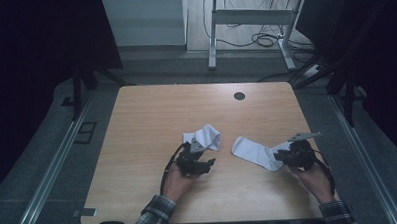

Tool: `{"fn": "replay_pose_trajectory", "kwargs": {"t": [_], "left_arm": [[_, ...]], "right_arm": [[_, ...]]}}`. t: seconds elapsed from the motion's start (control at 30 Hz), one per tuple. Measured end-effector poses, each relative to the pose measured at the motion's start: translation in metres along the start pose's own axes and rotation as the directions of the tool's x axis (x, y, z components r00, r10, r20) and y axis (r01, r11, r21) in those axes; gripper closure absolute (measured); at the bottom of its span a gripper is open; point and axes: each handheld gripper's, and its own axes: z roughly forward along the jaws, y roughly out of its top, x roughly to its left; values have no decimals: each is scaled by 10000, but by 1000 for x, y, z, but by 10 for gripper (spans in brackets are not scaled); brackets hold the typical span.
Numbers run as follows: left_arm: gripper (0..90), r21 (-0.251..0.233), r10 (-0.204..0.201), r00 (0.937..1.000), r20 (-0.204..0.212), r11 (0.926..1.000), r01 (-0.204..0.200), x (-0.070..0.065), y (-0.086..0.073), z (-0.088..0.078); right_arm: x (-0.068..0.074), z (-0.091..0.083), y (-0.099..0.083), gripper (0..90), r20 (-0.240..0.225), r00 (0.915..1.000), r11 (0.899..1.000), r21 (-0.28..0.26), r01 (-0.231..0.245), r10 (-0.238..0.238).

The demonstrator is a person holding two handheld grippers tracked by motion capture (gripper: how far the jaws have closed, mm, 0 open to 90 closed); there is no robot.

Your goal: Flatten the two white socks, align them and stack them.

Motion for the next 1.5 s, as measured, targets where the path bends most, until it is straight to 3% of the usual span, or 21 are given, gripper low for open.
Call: {"fn": "replay_pose_trajectory", "kwargs": {"t": [0.13, 0.27, 0.33, 0.47, 0.63, 0.73, 0.83, 0.87, 0.97, 1.07, 1.23, 1.43, 1.5], "left_arm": [[536, 177, 507, 9986, -118, 9986, -505, -15, 21, 31], [576, 220, 475, 9987, -160, 9986, -472, -21, 32, 47], [604, 265, 470, 9981, -393, 9986, -459, -25, 39, 61], [597, 252, 348, 9962, -792, 9991, -329, -26, 43, 74], [573, 333, 261, 9933, -1121, 9992, -225, -25, 41, 84], [616, 339, 194, 9950, -979, 9993, -161, -25, 39, 88], [730, 317, 177, 9966, -804, 9994, -152, -26, 39, 88], [730, 355, 235, 9976, -650, 9991, -212, -27, 39, 88], [861, 562, 427, 9984, -381, 9976, -405, -30, 40, 85], [863, 529, 459, 9985, -311, 9976, -442, -30, 39, 81], [863, 217, 375, 9993, -64, 9991, -374, -29, 38, 63], [862, -37, 523, 9986, 125, 9986, -523, -30, 34, 36], [862, -58, 631, 9980, 77, 9980, -631, -29, 33, 27]], "right_arm": [[-26, -12, -11, 705, 609, 9973, 9991, -118, -414, 420], [-43, -19, -17, 699, 870, 9923, 9958, -320, -852, 877], [-56, -23, -22, 695, 1150, 9870, 9932, -418, -1083, 1125], [-67, -24, -26, 658, 1363, 9814, 9902, -542, -1287, 1350], [-70, -17, -29, 631, 1453, 9797, 9902, -447, -1327, 1378], [-69, -12, -31, 645, 1442, 9811, 9916, -261, -1269, 1294], [-68, -10, -32, 721, 1251, 9838, 9917, -201, -1267, 1282], [-67, -9, -32, 745, 1186, 9836, 9906, -246, -1343, 1363], [-62, -11, -31, 820, 1363, 9817, 9911, -83, -1329, 1328], [-59, -11, -31, 825, 1515, 9805, 9921, -88, -1252, 1251], [-53, -20, -30, 825, 1244, 9847, 9924, -305, -1189, 1218], [-35, -32, -24, 825, 975, 9925, 9959, -592, -679, 734], [-24, -36, -20, 826, 772, 9958, 9967, -693, -431, 484]]}}
